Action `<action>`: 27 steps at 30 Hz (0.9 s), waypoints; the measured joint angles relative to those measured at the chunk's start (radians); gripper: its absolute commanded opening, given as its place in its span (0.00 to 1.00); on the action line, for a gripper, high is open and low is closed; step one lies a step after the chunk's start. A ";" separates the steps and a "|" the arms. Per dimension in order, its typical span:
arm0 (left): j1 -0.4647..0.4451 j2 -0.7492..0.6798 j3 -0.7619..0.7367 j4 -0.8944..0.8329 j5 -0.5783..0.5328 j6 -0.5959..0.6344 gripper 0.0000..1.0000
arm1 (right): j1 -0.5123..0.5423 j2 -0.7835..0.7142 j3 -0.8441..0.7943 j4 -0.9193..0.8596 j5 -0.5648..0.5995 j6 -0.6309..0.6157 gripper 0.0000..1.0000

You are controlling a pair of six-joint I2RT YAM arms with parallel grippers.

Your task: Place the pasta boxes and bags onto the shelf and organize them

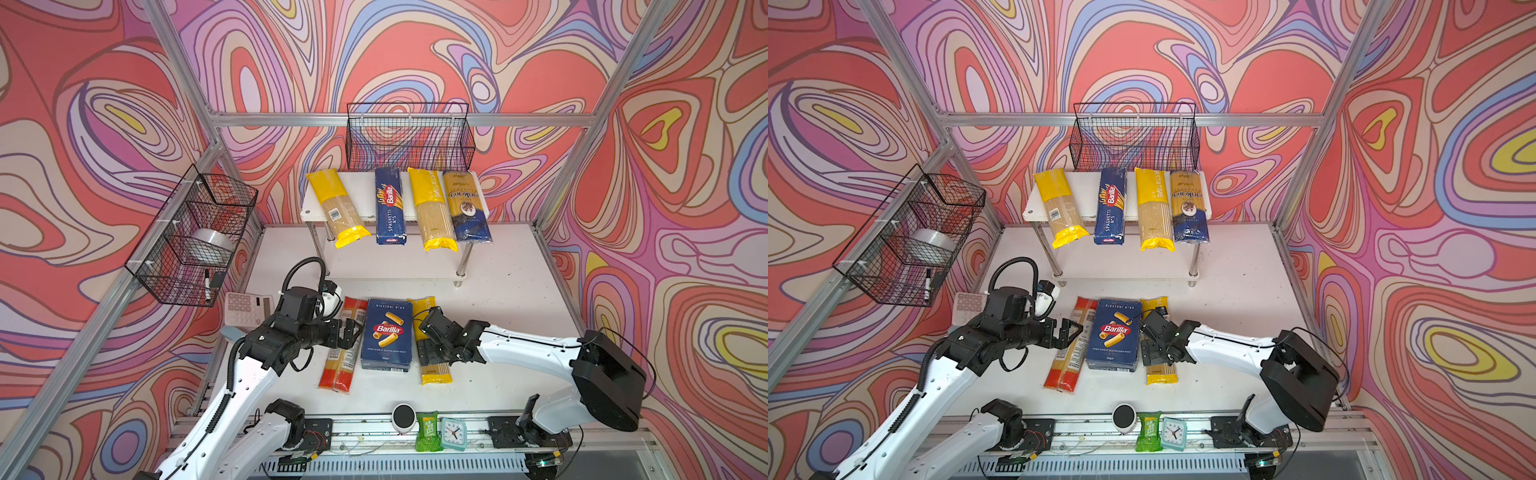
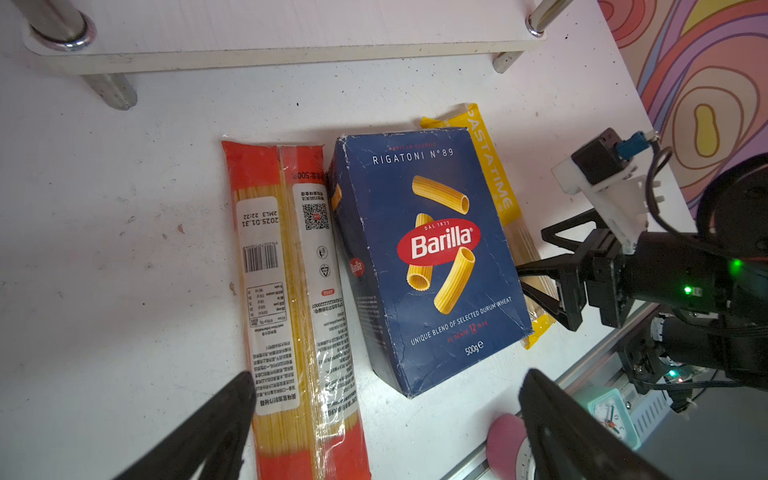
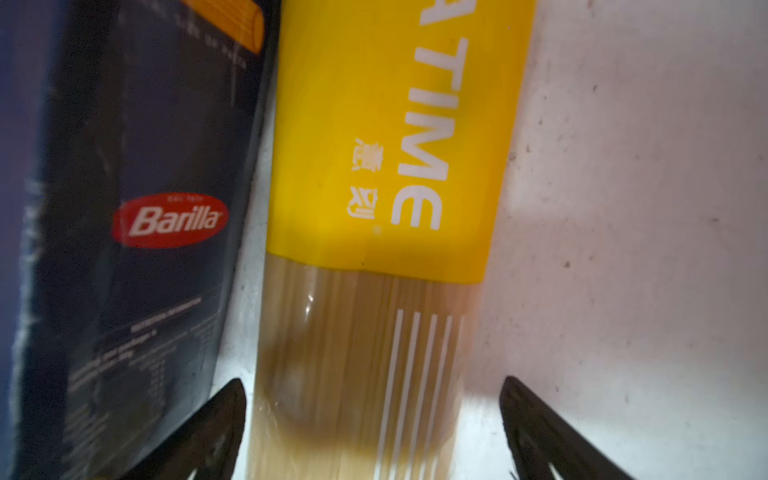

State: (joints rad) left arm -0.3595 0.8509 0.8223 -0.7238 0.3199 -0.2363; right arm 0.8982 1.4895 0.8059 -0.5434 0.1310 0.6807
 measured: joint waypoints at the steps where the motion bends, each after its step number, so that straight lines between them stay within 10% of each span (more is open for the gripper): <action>1: 0.000 0.003 0.001 -0.002 0.000 0.000 1.00 | 0.000 0.007 0.000 0.004 0.000 0.000 0.98; 27: 0.000 0.002 0.001 -0.010 -0.013 0.000 1.00 | 0.005 0.058 -0.029 0.102 0.007 0.011 0.84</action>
State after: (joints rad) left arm -0.3595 0.8528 0.8234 -0.7338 0.3069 -0.2359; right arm 0.9028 1.5475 0.7773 -0.4412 0.1383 0.6922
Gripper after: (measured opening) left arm 0.999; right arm 0.859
